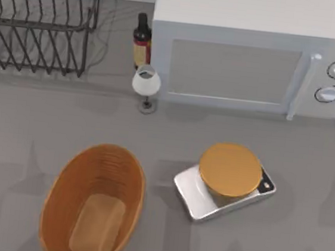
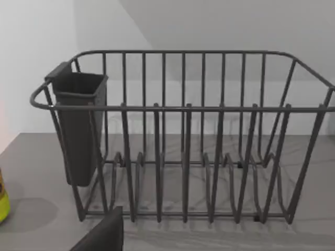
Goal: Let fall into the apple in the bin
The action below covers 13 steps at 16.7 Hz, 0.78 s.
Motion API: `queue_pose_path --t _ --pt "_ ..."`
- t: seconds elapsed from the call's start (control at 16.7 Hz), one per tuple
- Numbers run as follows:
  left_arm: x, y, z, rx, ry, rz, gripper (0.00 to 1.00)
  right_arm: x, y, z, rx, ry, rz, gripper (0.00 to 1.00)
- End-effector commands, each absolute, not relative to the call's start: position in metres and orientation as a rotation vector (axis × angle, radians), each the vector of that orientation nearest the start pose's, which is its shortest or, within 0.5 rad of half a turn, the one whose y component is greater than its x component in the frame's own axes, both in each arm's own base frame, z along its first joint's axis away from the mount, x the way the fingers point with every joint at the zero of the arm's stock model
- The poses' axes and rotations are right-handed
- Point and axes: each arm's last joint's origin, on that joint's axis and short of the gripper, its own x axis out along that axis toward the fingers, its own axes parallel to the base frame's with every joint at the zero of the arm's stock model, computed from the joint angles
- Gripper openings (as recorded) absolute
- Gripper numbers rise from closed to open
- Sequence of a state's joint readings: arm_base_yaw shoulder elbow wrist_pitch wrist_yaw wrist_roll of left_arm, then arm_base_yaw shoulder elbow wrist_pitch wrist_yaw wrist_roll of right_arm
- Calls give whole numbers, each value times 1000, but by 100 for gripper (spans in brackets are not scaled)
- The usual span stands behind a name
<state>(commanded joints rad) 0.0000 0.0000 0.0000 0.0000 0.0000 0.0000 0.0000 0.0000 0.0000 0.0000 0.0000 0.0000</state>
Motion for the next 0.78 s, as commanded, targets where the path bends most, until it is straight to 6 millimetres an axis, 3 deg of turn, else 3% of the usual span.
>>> queue_pose_path --t 0.24,0.48,0.78 --pt "106 -1 165 28 25 6 100 106 -1 160 0 0 0 100" --pt "113 3 191 181 182 16 100 106 -1 160 0 0 0 100" --pt "155 12 221 450 599 -69 100 106 -1 160 0 0 0 100"
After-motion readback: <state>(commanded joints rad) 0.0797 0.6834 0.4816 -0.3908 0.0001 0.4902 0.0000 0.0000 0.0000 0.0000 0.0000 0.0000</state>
